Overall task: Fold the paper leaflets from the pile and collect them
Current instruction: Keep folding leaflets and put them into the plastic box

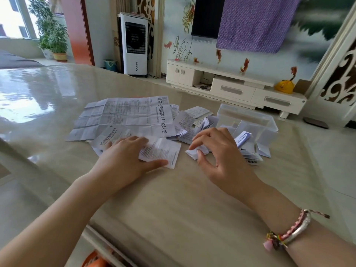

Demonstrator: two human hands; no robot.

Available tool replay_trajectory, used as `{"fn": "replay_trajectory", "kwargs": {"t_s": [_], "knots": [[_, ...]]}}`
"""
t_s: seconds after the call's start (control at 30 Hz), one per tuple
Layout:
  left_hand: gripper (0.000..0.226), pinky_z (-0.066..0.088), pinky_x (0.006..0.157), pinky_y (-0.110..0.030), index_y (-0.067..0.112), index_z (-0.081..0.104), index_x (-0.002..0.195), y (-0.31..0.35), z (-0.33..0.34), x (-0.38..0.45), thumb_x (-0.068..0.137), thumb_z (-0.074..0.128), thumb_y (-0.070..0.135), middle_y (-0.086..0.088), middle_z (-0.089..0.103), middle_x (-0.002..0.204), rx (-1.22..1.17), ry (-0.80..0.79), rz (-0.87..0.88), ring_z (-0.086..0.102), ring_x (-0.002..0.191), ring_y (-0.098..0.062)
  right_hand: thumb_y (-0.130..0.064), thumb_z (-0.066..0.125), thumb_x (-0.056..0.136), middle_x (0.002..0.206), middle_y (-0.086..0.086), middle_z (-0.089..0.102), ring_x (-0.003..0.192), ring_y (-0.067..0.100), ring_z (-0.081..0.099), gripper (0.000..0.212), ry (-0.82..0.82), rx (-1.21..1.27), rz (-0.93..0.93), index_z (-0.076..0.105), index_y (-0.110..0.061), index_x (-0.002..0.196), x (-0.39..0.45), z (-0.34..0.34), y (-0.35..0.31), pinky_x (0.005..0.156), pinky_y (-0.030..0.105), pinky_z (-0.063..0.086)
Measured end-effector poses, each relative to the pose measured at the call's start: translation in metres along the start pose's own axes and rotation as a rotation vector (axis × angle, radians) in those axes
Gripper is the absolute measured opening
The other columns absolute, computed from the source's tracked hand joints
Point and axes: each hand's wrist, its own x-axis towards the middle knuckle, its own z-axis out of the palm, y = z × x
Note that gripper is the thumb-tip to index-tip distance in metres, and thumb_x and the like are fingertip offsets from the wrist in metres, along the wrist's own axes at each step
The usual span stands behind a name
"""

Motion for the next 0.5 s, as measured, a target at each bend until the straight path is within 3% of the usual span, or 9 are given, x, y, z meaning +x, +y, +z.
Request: {"fn": "replay_trajectory", "kwargs": {"t_s": [0.1, 0.2, 0.3, 0.4, 0.5], "knots": [[0.089, 0.033, 0.105, -0.042, 0.042, 0.036, 0.139, 0.002, 0.005, -0.006, 0.062, 0.039, 0.087, 0.013, 0.043, 0.122, -0.014, -0.001, 0.067, 0.043, 0.121, -0.020, -0.020, 0.052, 0.088, 0.101, -0.011, 0.056, 0.105, 0.010, 0.046, 0.015, -0.012, -0.005, -0.003, 0.066, -0.019, 0.094, 0.000, 0.002, -0.001, 0.096, 0.023, 0.036], [0.054, 0.034, 0.091, -0.033, 0.042, 0.053, 0.125, 0.001, 0.010, -0.008, 0.079, 0.049, 0.070, 0.013, 0.042, 0.102, -0.056, 0.046, 0.139, 0.044, 0.105, -0.015, -0.018, 0.055, 0.087, 0.101, -0.011, 0.057, 0.106, 0.010, 0.046, 0.013, -0.027, -0.007, -0.006, 0.066, -0.019, 0.095, -0.001, 0.003, -0.002, 0.097, 0.021, 0.034], [0.023, 0.039, 0.077, -0.032, 0.035, 0.066, 0.104, -0.001, 0.013, -0.010, 0.088, 0.057, 0.049, 0.012, 0.049, 0.093, -0.181, 0.146, 0.183, 0.053, 0.090, -0.015, -0.017, 0.055, 0.087, 0.101, -0.012, 0.057, 0.106, 0.010, 0.046, 0.014, -0.024, 0.002, -0.018, 0.065, -0.020, 0.097, -0.001, 0.002, -0.002, 0.097, 0.019, 0.033], [0.019, 0.045, 0.071, -0.029, 0.028, 0.071, 0.091, 0.000, 0.008, -0.013, 0.092, 0.056, 0.039, 0.009, 0.062, 0.085, -0.377, 0.198, 0.115, 0.059, 0.078, -0.010, -0.017, 0.055, 0.088, 0.104, -0.011, 0.057, 0.106, 0.010, 0.047, 0.020, -0.021, 0.017, -0.030, 0.063, -0.020, 0.106, -0.001, 0.001, -0.003, 0.097, 0.019, 0.033], [0.016, 0.048, 0.069, -0.026, 0.033, 0.073, 0.091, 0.000, -0.001, -0.018, 0.092, 0.058, 0.039, 0.009, 0.071, 0.080, -0.553, 0.113, 0.080, 0.063, 0.075, -0.005, -0.017, 0.060, 0.087, 0.110, -0.014, 0.051, 0.106, 0.011, 0.047, 0.037, -0.043, 0.027, -0.030, 0.053, -0.021, 0.123, -0.002, 0.000, -0.003, 0.097, 0.018, 0.034]]}}
